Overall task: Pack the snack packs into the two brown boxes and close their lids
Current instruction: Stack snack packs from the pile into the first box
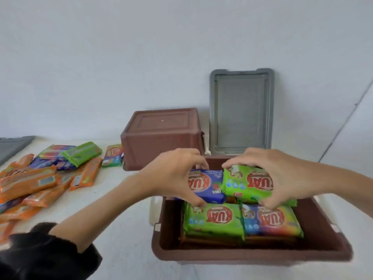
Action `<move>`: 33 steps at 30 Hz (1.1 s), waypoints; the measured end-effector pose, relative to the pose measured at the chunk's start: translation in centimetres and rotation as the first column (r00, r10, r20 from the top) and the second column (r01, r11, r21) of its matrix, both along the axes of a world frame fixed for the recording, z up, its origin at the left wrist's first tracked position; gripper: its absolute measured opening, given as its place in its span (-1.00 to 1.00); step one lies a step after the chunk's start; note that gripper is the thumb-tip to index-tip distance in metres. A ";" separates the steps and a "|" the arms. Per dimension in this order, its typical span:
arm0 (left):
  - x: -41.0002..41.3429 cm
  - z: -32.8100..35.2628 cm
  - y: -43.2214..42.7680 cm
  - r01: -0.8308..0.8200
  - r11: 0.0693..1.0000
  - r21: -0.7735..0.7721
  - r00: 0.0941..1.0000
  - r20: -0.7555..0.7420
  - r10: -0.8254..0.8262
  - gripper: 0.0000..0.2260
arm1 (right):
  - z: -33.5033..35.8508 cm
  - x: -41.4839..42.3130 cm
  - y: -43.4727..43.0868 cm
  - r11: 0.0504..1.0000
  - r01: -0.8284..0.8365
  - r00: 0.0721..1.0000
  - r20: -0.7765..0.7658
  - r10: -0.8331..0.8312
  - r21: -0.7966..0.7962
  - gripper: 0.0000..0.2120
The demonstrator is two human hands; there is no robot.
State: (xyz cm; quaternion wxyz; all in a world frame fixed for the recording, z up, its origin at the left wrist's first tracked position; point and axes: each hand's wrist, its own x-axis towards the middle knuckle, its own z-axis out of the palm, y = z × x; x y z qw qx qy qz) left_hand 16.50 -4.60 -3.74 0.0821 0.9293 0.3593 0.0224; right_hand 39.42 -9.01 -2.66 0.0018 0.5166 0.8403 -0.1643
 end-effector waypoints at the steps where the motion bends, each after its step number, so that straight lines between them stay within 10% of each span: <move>1: 1.0 -0.9 -0.3 0.037 0.999 -0.014 0.999 -0.029 -0.038 -0.40 | -0.9 0.8 -0.4 0.999 0.016 0.999 0.032 -0.015 -0.029 -0.18; 9: 5.5 -5.5 -2.0 0.199 0.970 0.143 0.942 -0.301 -0.149 -0.38 | -6.0 2.8 -2.5 0.988 0.031 0.994 0.105 -0.015 -0.149 -0.19; 19: 6.8 -6.4 -2.3 0.249 0.957 0.148 0.934 -0.299 -0.197 -0.36 | -7.3 1.7 -2.8 0.974 0.016 0.984 0.167 -0.055 0.227 -0.32; 33: 6.3 -7.0 -1.1 0.239 0.953 0.189 0.961 -0.187 -0.204 -0.23 | -7.9 1.0 -1.8 0.988 -0.008 0.974 0.225 -0.027 0.156 -0.36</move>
